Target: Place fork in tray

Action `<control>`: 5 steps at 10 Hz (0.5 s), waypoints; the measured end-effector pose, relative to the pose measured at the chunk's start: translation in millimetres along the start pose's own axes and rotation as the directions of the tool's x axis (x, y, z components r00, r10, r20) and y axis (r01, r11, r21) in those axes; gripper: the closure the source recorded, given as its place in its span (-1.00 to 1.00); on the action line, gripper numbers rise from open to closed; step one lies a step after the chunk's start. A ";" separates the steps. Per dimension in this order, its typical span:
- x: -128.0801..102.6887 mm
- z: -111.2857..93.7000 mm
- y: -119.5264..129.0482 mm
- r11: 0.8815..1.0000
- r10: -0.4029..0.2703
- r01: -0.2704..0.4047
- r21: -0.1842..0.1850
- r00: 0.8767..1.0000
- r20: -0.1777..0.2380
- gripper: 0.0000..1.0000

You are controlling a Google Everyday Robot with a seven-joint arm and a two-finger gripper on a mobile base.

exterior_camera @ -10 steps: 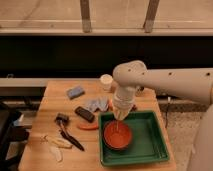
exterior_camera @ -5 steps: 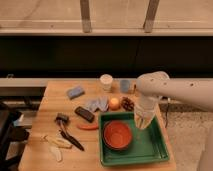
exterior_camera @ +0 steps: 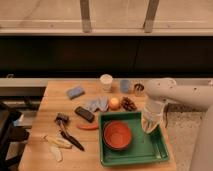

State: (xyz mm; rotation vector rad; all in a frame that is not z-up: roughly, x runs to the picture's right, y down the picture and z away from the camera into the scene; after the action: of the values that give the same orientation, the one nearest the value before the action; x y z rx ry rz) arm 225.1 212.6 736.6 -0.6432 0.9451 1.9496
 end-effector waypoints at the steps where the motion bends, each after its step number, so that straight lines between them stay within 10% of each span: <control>1: 1.5 0.5 2.6 1.000 -0.006 0.006 -0.001 1.000 -0.001 0.05; 5: 4.7 -2.8 6.1 1.000 -0.013 0.013 -0.025 1.000 -0.007 -0.46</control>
State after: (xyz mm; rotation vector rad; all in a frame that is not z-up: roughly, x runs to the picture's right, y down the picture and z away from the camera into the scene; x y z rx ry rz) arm 217.7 210.3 733.8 -0.6696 0.9206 1.9515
